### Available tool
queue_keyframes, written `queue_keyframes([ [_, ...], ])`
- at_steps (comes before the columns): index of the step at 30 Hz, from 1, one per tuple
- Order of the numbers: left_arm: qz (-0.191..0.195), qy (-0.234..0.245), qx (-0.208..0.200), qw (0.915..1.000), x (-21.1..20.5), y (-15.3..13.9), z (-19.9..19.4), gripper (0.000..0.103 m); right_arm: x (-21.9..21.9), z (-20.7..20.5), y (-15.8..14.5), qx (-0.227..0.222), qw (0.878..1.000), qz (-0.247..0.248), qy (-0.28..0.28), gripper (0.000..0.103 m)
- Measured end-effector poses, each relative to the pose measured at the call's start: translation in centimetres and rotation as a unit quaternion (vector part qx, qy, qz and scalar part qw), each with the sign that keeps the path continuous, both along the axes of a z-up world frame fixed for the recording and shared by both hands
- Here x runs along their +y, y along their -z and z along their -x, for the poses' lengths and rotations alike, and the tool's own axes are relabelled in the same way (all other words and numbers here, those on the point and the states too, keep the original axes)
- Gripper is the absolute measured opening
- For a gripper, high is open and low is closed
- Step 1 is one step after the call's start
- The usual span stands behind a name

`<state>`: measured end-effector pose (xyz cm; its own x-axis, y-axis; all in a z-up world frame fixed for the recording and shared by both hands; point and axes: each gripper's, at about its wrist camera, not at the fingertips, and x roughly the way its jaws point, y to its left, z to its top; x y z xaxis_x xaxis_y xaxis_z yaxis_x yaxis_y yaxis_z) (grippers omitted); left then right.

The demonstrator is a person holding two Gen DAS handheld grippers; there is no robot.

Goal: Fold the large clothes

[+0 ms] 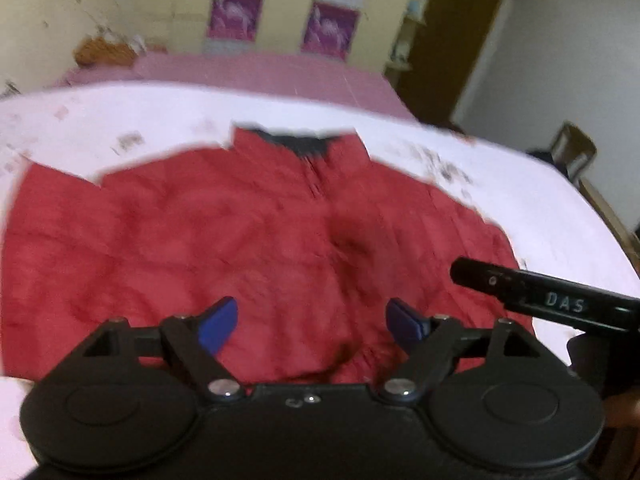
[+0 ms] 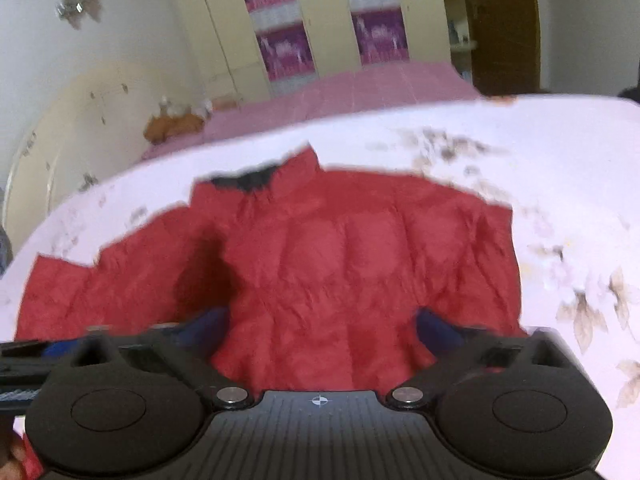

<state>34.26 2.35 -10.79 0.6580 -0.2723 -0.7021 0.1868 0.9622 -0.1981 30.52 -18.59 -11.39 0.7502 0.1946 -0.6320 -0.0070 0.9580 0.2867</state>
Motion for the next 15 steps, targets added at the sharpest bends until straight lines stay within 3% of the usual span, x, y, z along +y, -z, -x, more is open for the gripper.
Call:
queue_keyframes([
  [6,-0.046,-0.061,-0.037,0.9964,5.3,-2.0,2.8,0.081,2.2,-2.4,0.4,0.015,1.000,-0.001,-0.025,0.103],
  [11,-0.097,-0.120,-0.030,0.9876,9.8,-1.1,5.3,0.084,4.6,-4.6,2.7,0.055,0.997,-0.002,-0.055,0.102],
  [14,-0.120,-0.137,-0.005,0.9833,11.5,0.7,6.4,0.084,5.7,-5.2,3.6,0.074,0.994,-0.005,-0.074,0.056],
  [15,-0.121,-0.137,0.003,0.9832,11.7,1.3,6.5,0.084,5.9,-5.3,3.7,0.076,0.994,-0.006,-0.075,0.054],
])
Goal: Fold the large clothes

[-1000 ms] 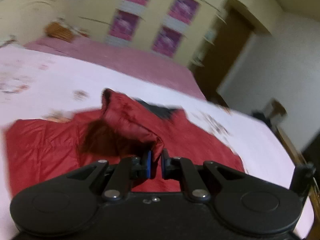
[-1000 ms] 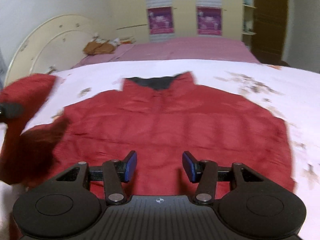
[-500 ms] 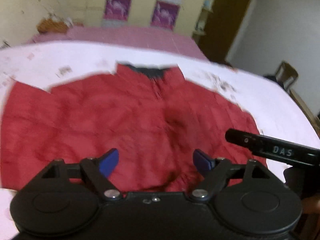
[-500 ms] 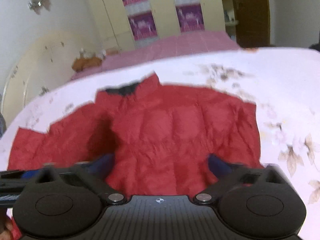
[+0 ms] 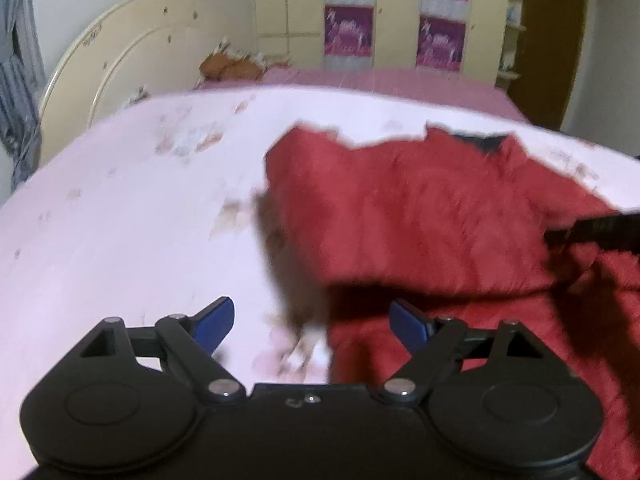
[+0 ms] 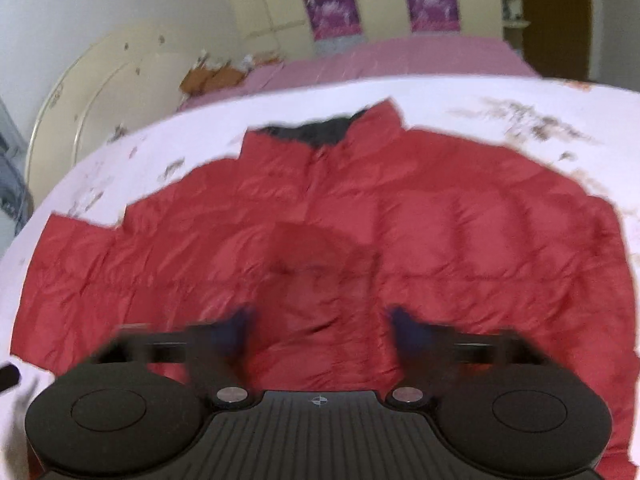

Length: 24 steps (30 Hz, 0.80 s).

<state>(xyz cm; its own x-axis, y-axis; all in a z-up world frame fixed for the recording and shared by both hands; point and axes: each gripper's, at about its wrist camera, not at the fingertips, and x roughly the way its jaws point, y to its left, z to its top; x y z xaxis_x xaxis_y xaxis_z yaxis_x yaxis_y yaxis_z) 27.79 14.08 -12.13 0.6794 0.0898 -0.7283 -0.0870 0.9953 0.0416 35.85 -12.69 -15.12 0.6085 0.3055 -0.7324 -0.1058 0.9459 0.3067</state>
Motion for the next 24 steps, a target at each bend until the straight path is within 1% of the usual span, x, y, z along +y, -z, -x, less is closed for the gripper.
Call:
queue_keyframes([
  [1,-0.001,0.002,0.003,1.0000,0.0,0.6,-0.1,0.083,0.0,-0.1,0.1,0.001,1.000,-0.001,-0.002,0.051],
  [3,-0.015,0.010,0.003,0.9998,-0.7,1.6,-0.8,0.082,-0.2,0.0,-0.3,-0.002,1.000,-0.018,-0.009,0.019],
  [4,-0.021,0.014,0.000,0.9997,-1.1,1.9,-1.3,0.079,-0.3,0.0,-0.8,-0.009,1.000,-0.019,-0.005,0.019],
  [5,-0.030,0.016,-0.002,0.9994,-1.4,2.2,-2.1,0.077,-0.6,0.2,-1.5,-0.025,1.000,-0.013,0.004,0.019],
  [7,-0.039,0.016,-0.006,0.9991,-1.9,2.7,-3.3,0.069,-1.7,0.5,-3.2,-0.054,0.998,-0.006,0.027,0.019],
  [8,-0.043,0.015,-0.008,0.9990,-2.0,3.1,-3.9,0.069,-2.5,0.5,-3.9,-0.063,0.997,-0.005,0.039,0.019],
  [10,-0.058,0.014,-0.013,0.9981,-2.4,3.5,-4.7,0.054,-4.4,0.7,-5.1,-0.080,0.995,0.006,0.064,0.019],
  [11,-0.062,0.015,-0.012,0.9979,-2.4,3.7,-5.1,0.051,-5.3,0.8,-5.4,-0.083,0.994,0.013,0.075,0.019],
  [12,-0.060,0.020,-0.012,0.9979,-2.4,3.9,-5.3,0.044,-6.2,0.8,-5.5,-0.082,0.993,0.021,0.086,0.019],
  [13,-0.056,0.026,-0.011,0.9980,-2.4,4.0,-5.5,0.033,-7.1,0.7,-5.2,-0.073,0.993,0.023,0.095,0.019],
  [15,-0.062,0.039,-0.012,0.9972,-2.9,4.2,-5.5,0.021,-8.5,0.8,-3.9,-0.050,0.993,0.019,0.108,0.019],
  [19,-0.063,0.054,-0.006,0.9965,-3.3,4.5,-5.3,0.019,-9.2,1.0,-1.1,-0.013,0.992,0.037,0.124,0.019],
  [20,-0.063,0.055,0.003,0.9965,-3.2,4.8,-5.4,0.019,-9.1,1.0,-0.2,0.006,0.992,0.042,0.119,0.020],
  [21,-0.056,0.055,0.008,0.9969,-3.0,4.7,-5.5,0.019,-8.9,0.9,0.3,0.014,0.992,0.046,0.117,0.020],
  [22,-0.046,0.055,0.010,0.9974,-2.7,4.3,-5.4,0.019,-9.1,1.2,0.3,0.006,0.991,0.050,0.122,0.020],
  [23,-0.037,0.053,0.010,0.9978,-2.4,3.9,-5.3,0.019,-9.2,1.5,0.1,0.001,0.990,0.057,0.128,0.024],
  [24,-0.028,0.050,0.013,0.9983,-2.0,3.5,-5.2,0.019,-9.3,1.6,-0.1,-0.003,0.989,0.065,0.136,0.037],
])
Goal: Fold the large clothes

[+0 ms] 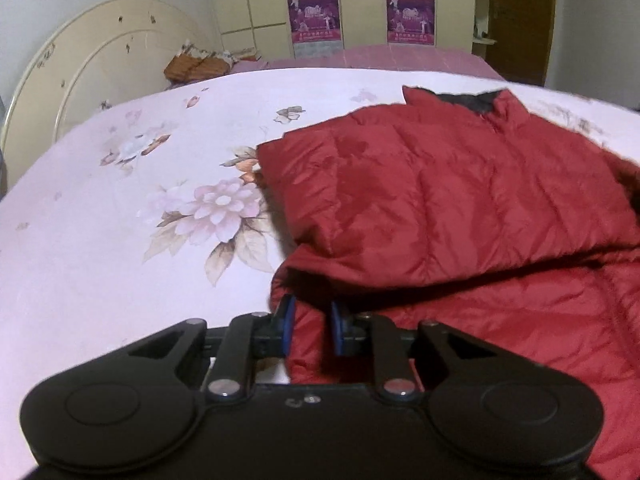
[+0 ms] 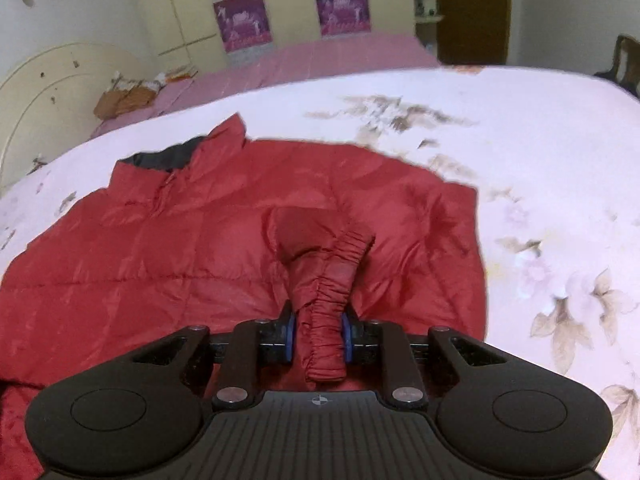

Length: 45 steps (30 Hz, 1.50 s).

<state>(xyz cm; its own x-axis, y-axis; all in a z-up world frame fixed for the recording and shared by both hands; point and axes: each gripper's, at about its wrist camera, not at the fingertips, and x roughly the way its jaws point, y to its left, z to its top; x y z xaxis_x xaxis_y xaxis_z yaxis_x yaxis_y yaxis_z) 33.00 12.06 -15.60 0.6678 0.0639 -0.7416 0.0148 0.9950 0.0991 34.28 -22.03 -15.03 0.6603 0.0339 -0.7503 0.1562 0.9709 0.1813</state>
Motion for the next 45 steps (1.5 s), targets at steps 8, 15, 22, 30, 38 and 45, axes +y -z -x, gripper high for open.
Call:
queue_keyframes([
  [8,0.070,-0.007,-0.017,0.9974,1.1,-3.6,1.0,0.025,-1.2,1.2,-2.6,-0.046,0.999,0.017,0.018,0.043],
  [15,0.067,0.010,-0.018,0.9975,-1.2,-2.2,-4.7,0.025,-0.7,-0.9,-1.3,-0.016,1.000,0.010,0.014,0.043],
  [22,0.061,0.016,-0.011,0.9980,-2.7,0.0,-8.4,0.025,-0.9,-1.6,-0.1,-0.008,0.999,0.039,0.017,0.028],
  [30,0.058,0.021,-0.032,0.9976,-3.0,-1.6,-8.0,0.024,-1.8,-0.8,-1.6,-0.033,0.996,0.064,0.057,0.064],
  [38,0.047,0.003,-0.020,0.9987,-3.6,-0.6,-10.9,0.028,1.7,-3.3,-3.1,-0.073,0.996,0.058,-0.014,0.064],
  [45,0.035,0.004,-0.002,0.9994,-3.8,1.3,-12.0,0.032,1.7,-5.8,2.2,-0.017,0.994,0.103,-0.027,0.064],
])
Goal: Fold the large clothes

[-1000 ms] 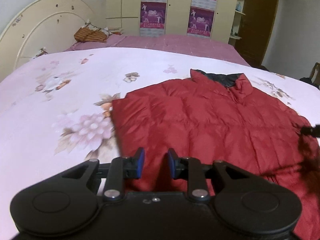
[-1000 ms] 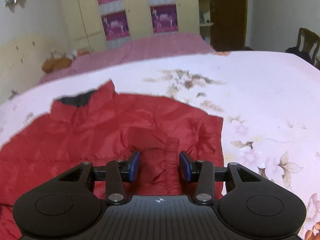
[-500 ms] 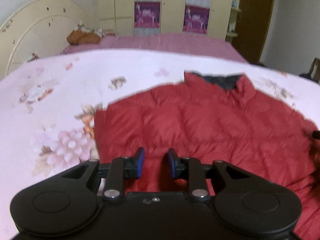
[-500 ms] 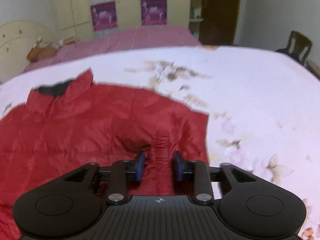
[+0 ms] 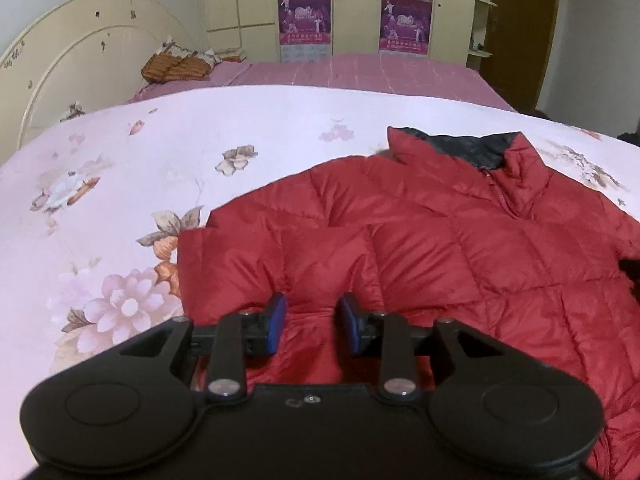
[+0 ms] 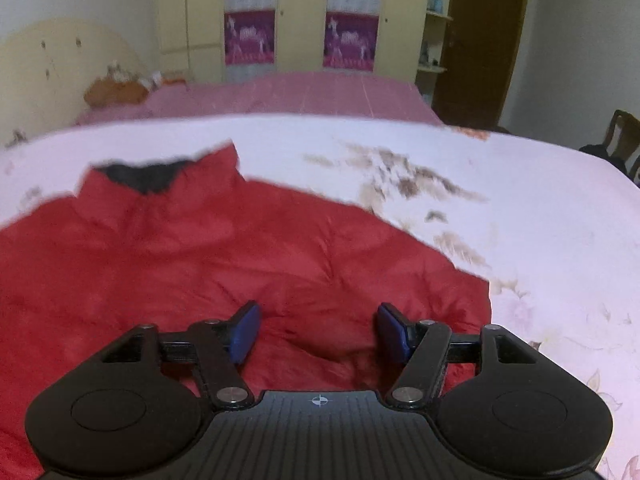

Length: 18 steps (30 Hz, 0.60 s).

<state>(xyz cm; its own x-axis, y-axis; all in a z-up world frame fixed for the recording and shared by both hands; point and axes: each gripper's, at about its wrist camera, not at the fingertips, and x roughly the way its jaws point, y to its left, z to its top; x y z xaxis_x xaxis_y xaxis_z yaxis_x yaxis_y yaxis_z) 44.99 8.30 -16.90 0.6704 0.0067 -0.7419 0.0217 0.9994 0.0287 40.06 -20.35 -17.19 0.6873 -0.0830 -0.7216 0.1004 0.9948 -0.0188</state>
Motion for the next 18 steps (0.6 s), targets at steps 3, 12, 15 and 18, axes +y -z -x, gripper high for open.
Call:
queue_keyframes([
  [3,0.011,-0.008,0.006,0.9999,0.2,0.2,-0.5,0.033,-0.6,0.2,0.8,0.012,1.000,0.000,0.006,0.068],
  [12,0.008,-0.015,0.018,0.9997,0.2,-0.3,-0.7,0.035,-1.7,0.6,-0.7,0.017,0.999,-0.034,0.014,0.073],
  [15,-0.004,-0.016,0.016,0.9997,-0.1,-0.7,-0.3,0.036,-1.8,2.0,-2.5,-0.011,0.999,-0.046,0.022,0.073],
  [18,-0.007,-0.018,0.013,0.9997,-0.3,-1.3,0.3,0.036,-1.2,2.9,-4.0,-0.029,0.998,-0.048,0.011,0.073],
])
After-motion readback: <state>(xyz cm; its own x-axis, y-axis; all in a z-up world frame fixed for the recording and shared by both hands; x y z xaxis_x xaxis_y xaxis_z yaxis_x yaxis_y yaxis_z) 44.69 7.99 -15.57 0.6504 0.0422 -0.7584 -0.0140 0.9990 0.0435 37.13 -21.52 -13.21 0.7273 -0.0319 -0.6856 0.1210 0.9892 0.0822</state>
